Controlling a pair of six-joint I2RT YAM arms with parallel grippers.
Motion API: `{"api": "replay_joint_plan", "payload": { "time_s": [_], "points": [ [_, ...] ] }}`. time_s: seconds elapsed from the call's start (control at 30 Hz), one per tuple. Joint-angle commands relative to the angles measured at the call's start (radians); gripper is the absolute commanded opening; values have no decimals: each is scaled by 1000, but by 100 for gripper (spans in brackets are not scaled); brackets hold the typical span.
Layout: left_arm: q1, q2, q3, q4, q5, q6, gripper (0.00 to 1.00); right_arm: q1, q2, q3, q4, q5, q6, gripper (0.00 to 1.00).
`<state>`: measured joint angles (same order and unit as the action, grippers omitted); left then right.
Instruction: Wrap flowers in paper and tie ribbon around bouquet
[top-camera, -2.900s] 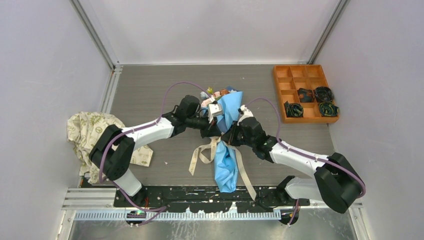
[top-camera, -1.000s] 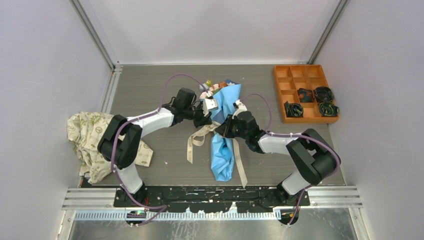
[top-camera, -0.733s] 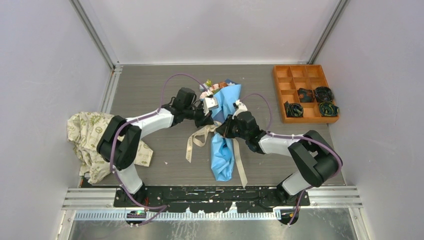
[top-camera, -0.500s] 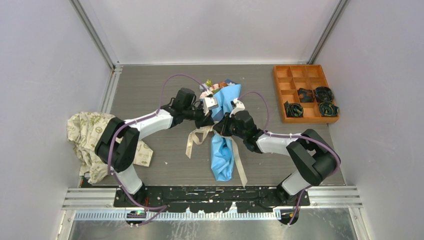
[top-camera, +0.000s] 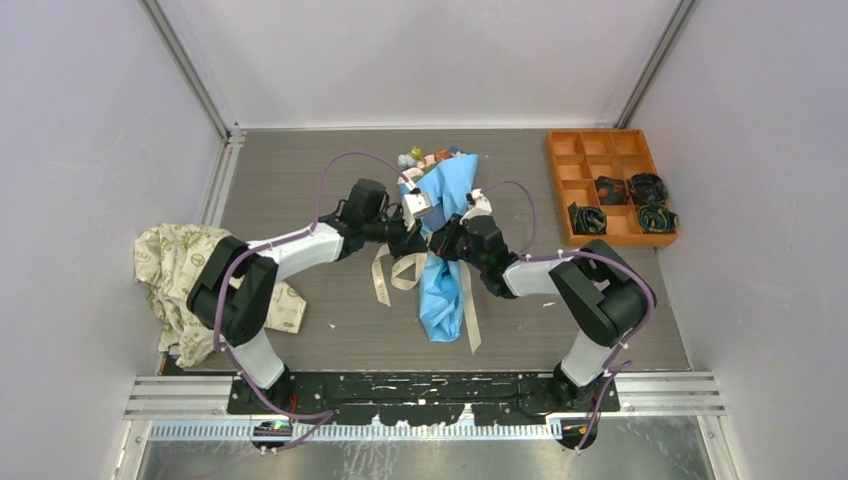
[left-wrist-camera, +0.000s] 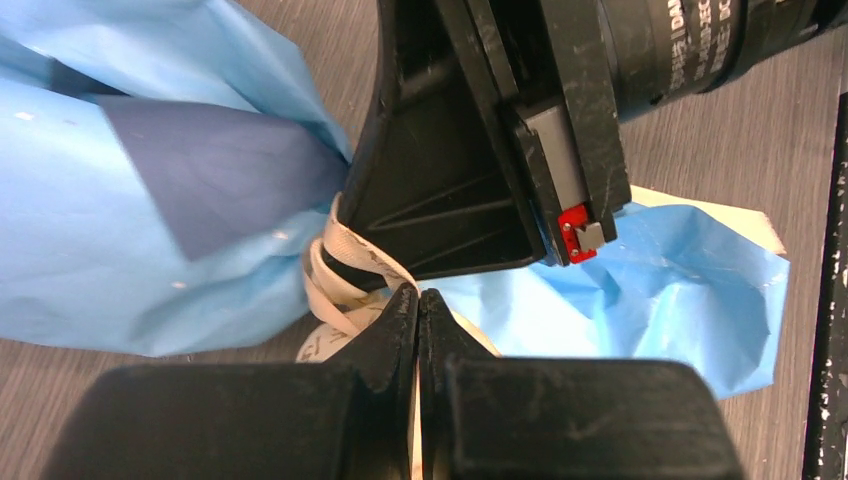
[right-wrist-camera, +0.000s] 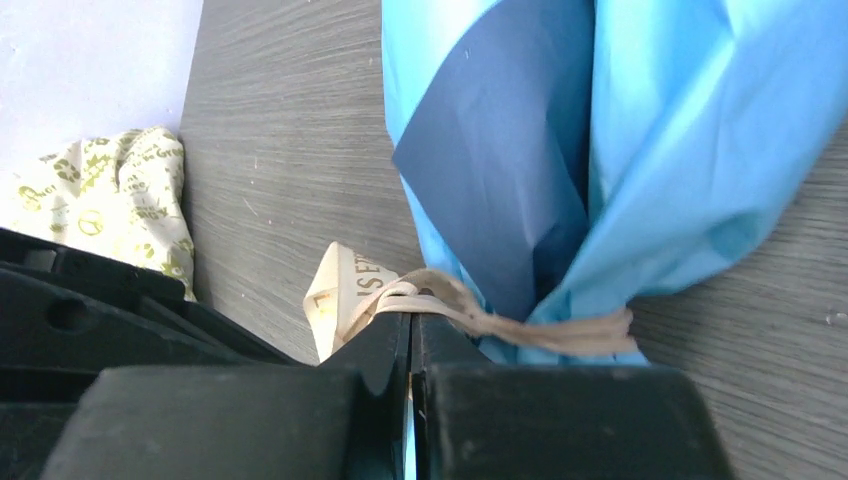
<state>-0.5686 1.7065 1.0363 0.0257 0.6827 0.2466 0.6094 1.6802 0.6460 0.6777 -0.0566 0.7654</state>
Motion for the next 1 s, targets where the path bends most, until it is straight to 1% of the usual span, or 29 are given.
{"api": "replay_joint_plan", "payload": {
  "time_s": [0.0, 0.1, 0.23, 0.33, 0.4, 0.47, 0.57, 0.67, 0.83, 0.97],
  "points": [
    [-5, -4, -39, 100, -13, 21, 1, -7, 31, 21, 137, 27, 36, 1],
    [-11, 12, -61, 132, -13, 72, 1, -7, 45, 17, 140, 10, 46, 1],
    [-31, 33, -78, 183, -18, 158, 0, -11, 46, 6, 139, -2, 49, 6],
    [-38, 43, -98, 216, -23, 196, 0, -18, 35, -6, 140, -9, 47, 6],
    [-40, 37, -99, 217, 18, 202, 1, -27, 44, -16, 181, -45, 45, 6],
    [-40, 27, -99, 220, 53, 199, 1, -41, 77, -21, 262, -112, 35, 6],
    [-32, 13, -91, 228, 46, 156, 0, -86, 136, -13, 386, -239, 33, 5],
    [-4, 15, -50, 222, 15, 57, 0, -97, 198, -14, 585, -331, -13, 3],
    [39, 28, 35, 169, -28, -107, 0, -97, 248, -8, 745, -298, -141, 3],
    [51, 35, 70, 151, -20, -172, 0, -98, 244, 19, 737, -238, -200, 2]
  ]
}}
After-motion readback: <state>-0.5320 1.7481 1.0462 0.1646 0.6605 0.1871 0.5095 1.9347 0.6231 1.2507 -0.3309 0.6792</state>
